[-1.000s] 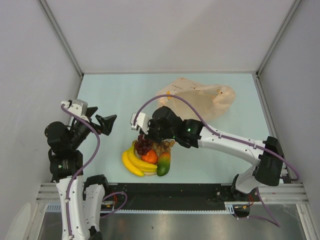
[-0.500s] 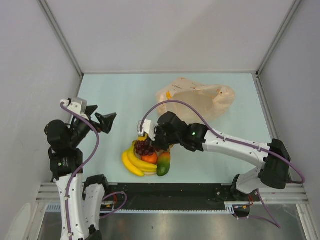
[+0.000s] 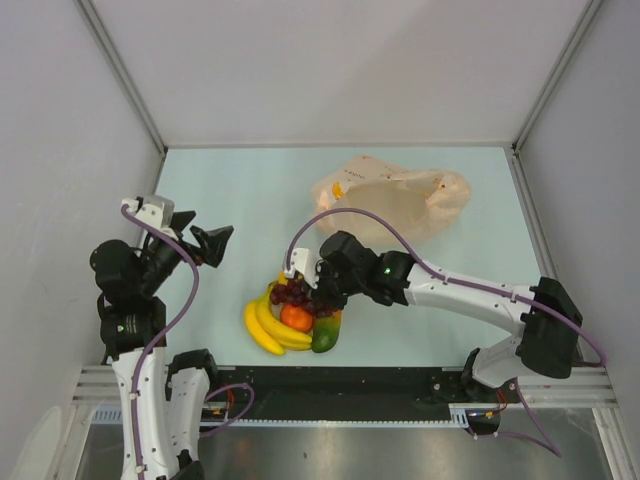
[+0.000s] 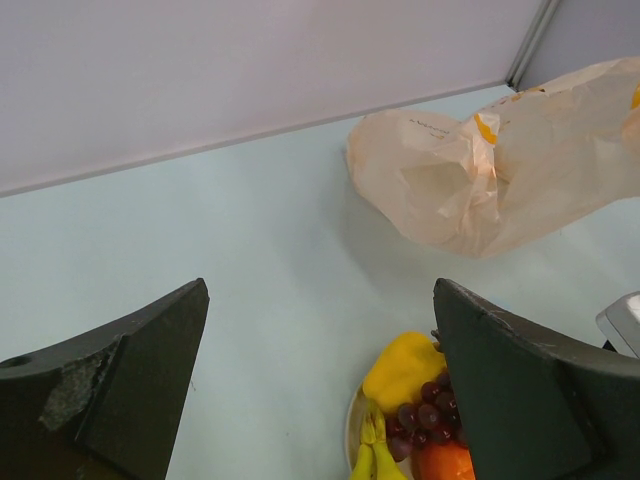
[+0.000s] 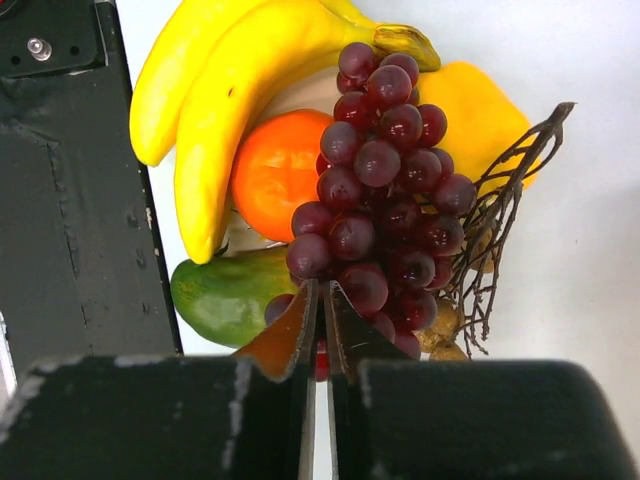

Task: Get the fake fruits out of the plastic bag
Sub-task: Place the fake fruit on the plate, then reset both arms

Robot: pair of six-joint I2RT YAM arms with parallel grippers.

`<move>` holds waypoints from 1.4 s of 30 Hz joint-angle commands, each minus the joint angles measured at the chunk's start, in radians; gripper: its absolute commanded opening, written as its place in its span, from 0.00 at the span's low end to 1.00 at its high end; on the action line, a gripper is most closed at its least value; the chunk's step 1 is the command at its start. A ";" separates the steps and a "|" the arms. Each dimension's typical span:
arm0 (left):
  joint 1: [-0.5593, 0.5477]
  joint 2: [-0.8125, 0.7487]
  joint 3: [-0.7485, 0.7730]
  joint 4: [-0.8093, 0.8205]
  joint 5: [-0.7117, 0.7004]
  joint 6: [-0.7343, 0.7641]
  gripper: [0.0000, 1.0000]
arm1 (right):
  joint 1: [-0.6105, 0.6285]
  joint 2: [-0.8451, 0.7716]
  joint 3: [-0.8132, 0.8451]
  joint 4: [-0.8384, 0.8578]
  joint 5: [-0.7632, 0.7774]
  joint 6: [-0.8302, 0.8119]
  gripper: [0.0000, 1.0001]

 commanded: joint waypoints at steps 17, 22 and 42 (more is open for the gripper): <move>0.008 0.058 0.026 0.064 0.027 -0.058 1.00 | -0.188 -0.151 0.185 0.053 0.027 0.081 0.65; -0.026 0.149 0.090 0.036 0.032 -0.057 1.00 | -0.395 -0.142 0.188 -0.049 -0.057 0.103 0.46; -0.265 0.601 0.351 -0.136 -0.106 0.345 1.00 | -0.909 0.042 0.041 -0.138 0.011 0.110 0.24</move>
